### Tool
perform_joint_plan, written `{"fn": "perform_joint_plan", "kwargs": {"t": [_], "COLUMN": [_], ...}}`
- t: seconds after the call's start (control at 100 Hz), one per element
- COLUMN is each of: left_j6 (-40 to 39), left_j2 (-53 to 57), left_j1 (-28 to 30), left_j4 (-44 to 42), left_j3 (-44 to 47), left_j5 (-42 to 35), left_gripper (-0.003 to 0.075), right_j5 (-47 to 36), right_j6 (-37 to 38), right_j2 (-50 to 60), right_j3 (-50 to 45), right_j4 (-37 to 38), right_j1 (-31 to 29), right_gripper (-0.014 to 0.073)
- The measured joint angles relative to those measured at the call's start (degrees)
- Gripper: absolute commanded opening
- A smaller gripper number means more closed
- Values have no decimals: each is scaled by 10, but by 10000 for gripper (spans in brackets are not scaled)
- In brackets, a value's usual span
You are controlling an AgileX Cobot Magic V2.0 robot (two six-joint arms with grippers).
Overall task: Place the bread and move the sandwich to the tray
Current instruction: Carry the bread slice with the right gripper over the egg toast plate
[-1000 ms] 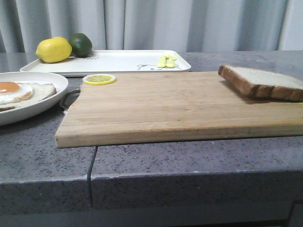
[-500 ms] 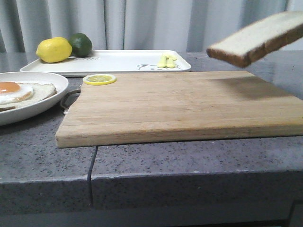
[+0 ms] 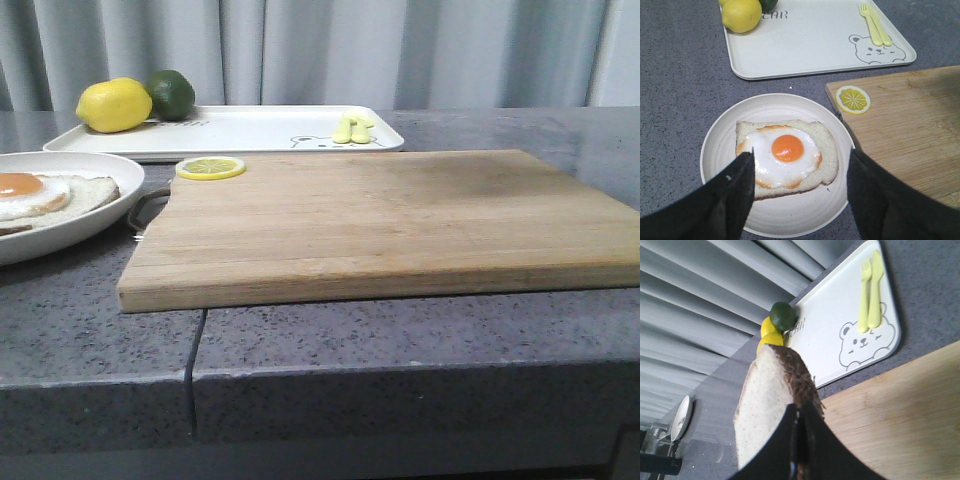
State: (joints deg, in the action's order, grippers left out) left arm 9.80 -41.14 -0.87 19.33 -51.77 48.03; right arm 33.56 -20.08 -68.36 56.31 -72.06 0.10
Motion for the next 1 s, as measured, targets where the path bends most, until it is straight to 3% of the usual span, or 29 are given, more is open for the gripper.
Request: {"fn": "perform_joint_plan", "kwargs": {"t": [0.55,1.0], "left_j6": [0,0], "left_j2": [0,0], "left_j1": [0,0], "left_j4": [0,0], "left_j3": [0,0], "left_j5": [-1,-1], "left_gripper": [386,386], "right_j5": [-129,-175], "right_j6": [-2,-3], "right_j2": [-94,-215], "right_j3": [37,83], "right_j4": [-53,-88], "right_j1": [195,297], "right_gripper": [-64,-64]}}
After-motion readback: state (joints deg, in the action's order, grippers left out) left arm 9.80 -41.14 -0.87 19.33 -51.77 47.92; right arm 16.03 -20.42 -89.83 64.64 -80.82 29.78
